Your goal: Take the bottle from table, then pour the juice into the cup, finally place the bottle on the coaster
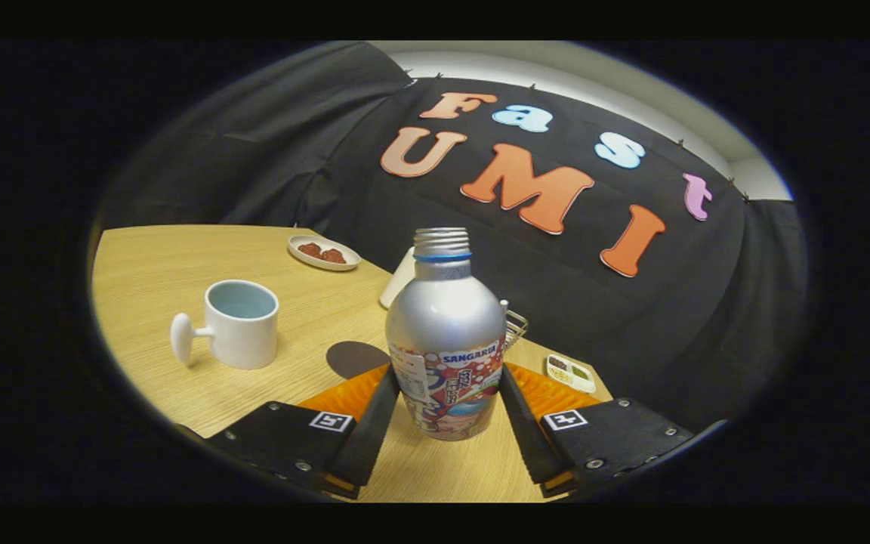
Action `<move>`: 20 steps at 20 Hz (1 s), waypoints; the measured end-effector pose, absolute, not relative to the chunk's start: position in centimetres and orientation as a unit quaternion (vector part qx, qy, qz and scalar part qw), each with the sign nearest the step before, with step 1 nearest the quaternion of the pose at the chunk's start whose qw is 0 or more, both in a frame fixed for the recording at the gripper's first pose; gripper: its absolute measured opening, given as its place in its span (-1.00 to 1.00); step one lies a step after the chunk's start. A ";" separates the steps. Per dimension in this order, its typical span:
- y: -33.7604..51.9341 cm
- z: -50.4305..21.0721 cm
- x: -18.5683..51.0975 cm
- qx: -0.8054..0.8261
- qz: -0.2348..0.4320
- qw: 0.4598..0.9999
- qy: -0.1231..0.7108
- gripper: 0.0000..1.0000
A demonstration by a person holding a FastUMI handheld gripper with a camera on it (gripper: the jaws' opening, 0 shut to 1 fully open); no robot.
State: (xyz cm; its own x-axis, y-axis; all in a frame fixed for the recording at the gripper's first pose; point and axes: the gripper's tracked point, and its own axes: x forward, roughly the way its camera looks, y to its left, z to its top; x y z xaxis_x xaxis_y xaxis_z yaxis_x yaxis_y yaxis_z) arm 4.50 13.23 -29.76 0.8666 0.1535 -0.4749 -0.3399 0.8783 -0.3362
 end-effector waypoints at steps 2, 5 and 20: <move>13.4 -29.6 4.5 -0.229 0.132 0.940 0.218 0.53; 14.1 -29.5 4.3 -0.265 0.141 0.930 0.214 0.53; 16.9 -30.1 4.6 -0.466 0.151 0.857 0.158 0.53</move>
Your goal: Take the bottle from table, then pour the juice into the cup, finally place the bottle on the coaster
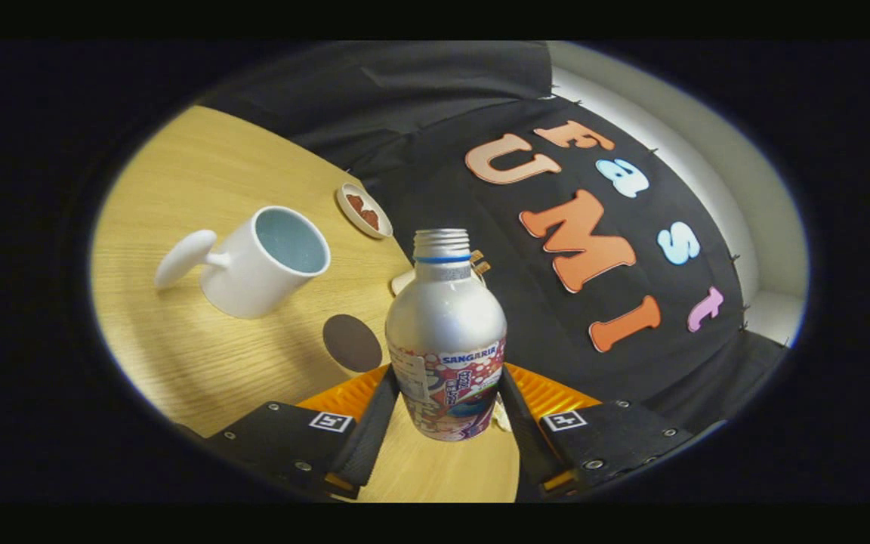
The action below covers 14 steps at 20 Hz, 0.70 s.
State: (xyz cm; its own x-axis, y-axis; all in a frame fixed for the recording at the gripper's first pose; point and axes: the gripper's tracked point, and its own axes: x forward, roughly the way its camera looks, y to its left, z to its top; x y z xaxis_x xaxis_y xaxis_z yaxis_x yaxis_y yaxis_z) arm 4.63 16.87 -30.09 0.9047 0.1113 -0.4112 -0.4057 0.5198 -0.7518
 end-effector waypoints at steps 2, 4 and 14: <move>17.2 -30.2 4.9 -0.482 0.152 0.848 0.156 0.53; 17.6 -30.2 5.1 -0.505 0.160 0.835 0.148 0.53; 19.0 -29.6 6.3 -0.592 0.178 0.779 0.109 0.52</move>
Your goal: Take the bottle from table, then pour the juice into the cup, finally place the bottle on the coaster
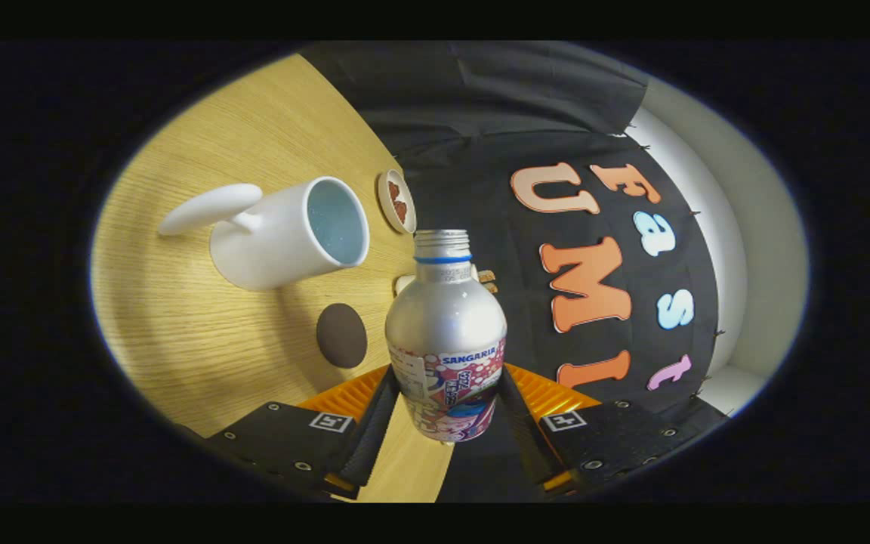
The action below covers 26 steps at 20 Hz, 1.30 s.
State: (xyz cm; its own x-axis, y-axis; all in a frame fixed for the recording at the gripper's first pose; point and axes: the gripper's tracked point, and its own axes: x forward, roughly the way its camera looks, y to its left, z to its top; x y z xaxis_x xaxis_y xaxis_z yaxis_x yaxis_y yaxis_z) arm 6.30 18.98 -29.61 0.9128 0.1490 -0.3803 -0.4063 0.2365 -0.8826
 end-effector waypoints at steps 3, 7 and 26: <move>19.2 -29.2 6.3 -0.615 0.176 0.763 0.094 0.52; 19.5 -29.3 6.6 -0.644 0.172 0.742 0.078 0.52; 19.9 -28.4 7.4 -0.721 0.162 0.674 0.023 0.51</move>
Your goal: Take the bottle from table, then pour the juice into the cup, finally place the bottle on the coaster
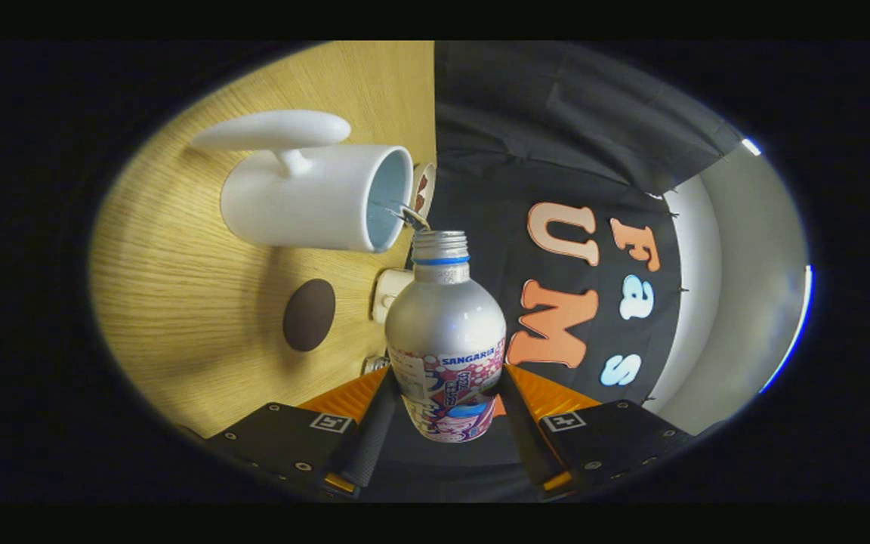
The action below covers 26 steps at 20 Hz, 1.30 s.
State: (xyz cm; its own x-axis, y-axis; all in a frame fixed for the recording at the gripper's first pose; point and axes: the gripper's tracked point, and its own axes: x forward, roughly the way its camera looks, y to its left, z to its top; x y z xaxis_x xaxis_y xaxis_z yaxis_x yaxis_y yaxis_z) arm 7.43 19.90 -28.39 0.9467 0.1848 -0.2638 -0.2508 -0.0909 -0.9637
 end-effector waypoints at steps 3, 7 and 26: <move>19.8 -28.3 7.7 -0.722 0.161 0.673 0.023 0.52; 20.1 -28.2 7.5 -0.723 0.161 0.672 0.020 0.51; 20.2 -27.7 7.8 -0.736 0.165 0.657 0.006 0.51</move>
